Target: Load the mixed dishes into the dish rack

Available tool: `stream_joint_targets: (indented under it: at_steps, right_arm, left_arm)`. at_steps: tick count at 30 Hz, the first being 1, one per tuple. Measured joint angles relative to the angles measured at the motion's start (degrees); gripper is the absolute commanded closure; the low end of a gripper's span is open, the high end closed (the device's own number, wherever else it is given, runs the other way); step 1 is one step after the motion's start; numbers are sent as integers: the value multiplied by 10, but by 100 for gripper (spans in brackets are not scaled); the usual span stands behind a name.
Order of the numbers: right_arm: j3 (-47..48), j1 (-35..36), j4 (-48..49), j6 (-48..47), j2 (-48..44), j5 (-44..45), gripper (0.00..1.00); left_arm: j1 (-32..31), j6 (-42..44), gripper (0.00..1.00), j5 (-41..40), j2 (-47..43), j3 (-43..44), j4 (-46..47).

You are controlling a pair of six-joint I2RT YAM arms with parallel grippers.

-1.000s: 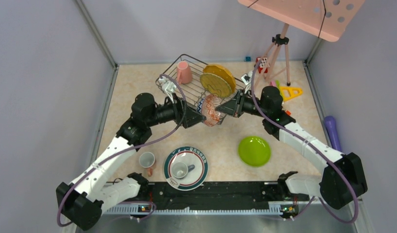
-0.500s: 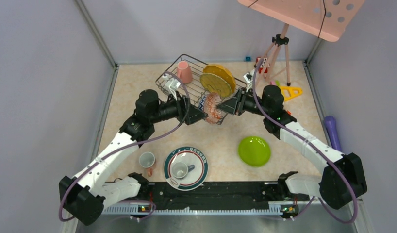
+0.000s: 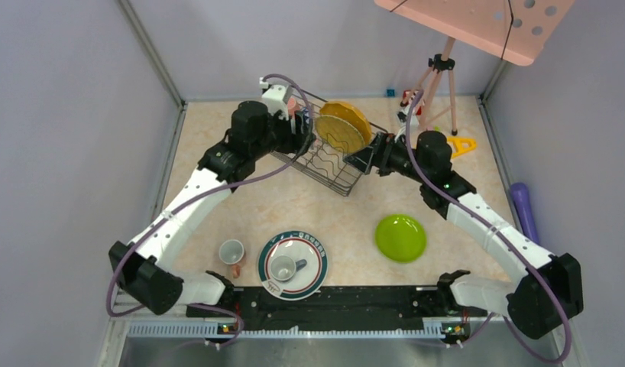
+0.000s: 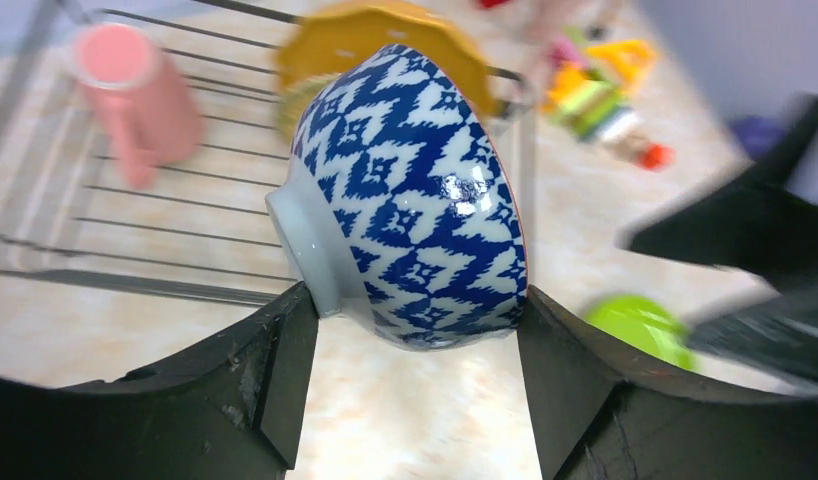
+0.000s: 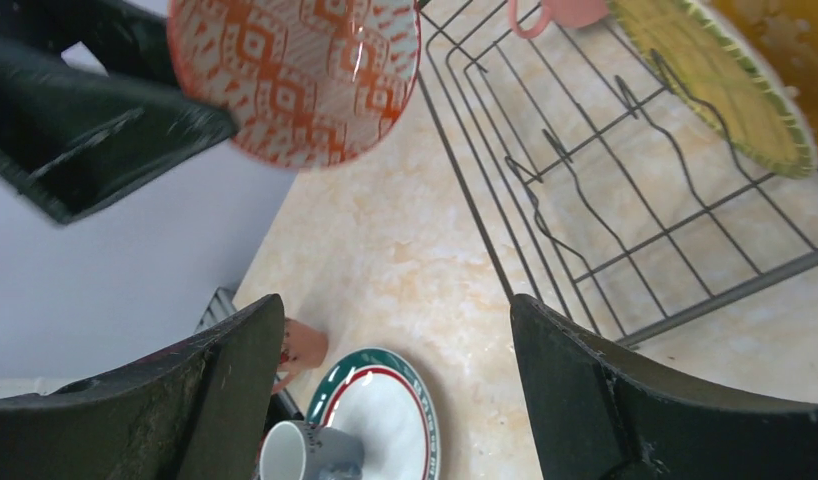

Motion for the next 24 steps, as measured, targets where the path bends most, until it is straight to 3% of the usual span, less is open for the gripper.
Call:
stream_joint_targets:
  at_steps: [4, 10, 13, 24]
  right_arm:
    - [0, 0, -32, -16, -25, 31, 18]
    - [0, 0, -76, -38, -62, 57, 18]
    - [0, 0, -92, -47, -76, 67, 18]
    - [0, 0, -118, -57, -89, 87, 19]
  left_arm:
    - [-14, 96, 100, -131, 83, 79, -45]
    - [-30, 223, 100, -285, 164, 109, -83]
    - [-30, 264, 100, -346, 223, 163, -116]
    - [-23, 348, 100, -435, 386, 255, -118]
